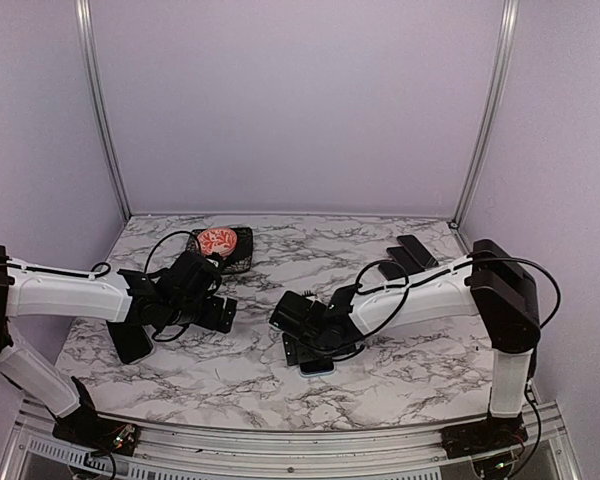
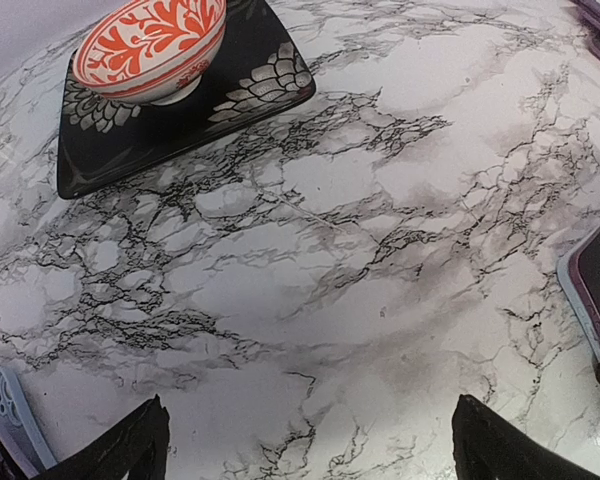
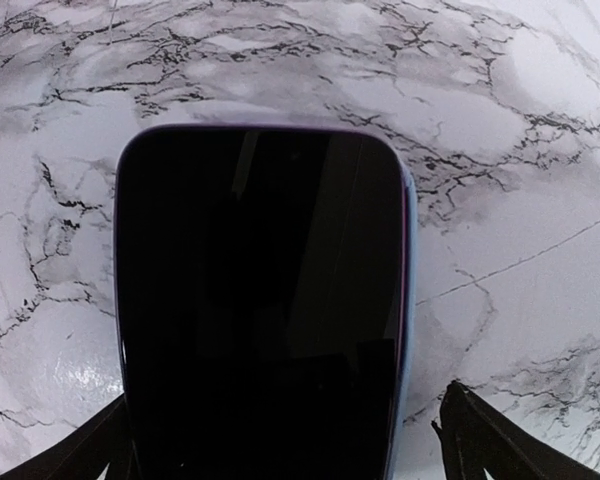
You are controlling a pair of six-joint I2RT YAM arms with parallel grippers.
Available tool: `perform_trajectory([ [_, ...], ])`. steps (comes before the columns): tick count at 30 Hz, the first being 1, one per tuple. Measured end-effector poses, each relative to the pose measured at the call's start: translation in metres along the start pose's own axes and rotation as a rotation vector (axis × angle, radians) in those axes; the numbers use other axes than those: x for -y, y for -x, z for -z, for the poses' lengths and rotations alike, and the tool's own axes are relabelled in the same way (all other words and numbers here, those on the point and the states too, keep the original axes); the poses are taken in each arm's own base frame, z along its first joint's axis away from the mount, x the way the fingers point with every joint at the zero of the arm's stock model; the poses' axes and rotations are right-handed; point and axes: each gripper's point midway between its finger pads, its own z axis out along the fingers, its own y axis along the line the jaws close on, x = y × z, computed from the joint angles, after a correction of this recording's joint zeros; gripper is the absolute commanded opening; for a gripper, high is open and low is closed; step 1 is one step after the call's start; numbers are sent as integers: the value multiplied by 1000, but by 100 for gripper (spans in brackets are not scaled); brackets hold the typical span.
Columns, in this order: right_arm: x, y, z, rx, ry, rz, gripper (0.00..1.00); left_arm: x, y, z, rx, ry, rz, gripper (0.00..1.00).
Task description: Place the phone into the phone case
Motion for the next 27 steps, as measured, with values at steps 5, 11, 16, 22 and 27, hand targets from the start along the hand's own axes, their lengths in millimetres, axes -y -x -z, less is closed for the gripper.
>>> perform_trajectory([
  [5, -2, 0, 3, -8, 16, 30, 99, 12, -3, 2, -13, -51, -51, 97],
  [11, -6, 13, 30, -17, 124, 103, 94, 50, 1, 14, -6, -183, -127, 97],
  [16, 0, 17, 47, -49, 203, 108, 96, 63, 7, 18, 6, -243, -137, 92],
  [22, 6, -14, 35, -148, 232, 142, 93, 91, -2, 12, -51, -362, -191, 83],
  [27, 4, -19, 28, -181, 270, 143, 95, 109, -18, -1, -126, -426, -214, 82],
])
